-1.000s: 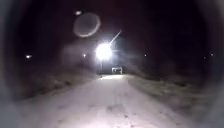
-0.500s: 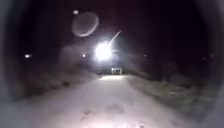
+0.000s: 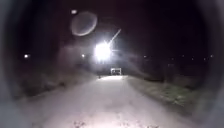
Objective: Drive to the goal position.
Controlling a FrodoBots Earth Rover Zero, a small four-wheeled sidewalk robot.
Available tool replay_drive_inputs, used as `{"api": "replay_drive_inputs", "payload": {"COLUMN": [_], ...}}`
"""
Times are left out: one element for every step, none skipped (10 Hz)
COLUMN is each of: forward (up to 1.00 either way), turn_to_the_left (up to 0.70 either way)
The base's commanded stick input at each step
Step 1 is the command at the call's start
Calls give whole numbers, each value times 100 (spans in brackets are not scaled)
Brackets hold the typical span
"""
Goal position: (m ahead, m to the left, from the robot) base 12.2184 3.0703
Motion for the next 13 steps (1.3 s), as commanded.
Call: {"api": "replay_drive_inputs", "payload": {"forward": [70, 70, 70, 70, 70, 70, 70, 70, 70, 70, 70, 70, 70], "turn_to_the_left": [1, 0, 0, 0, 0, 0, 0, 0, 0, 0, 0, 0, 0]}}
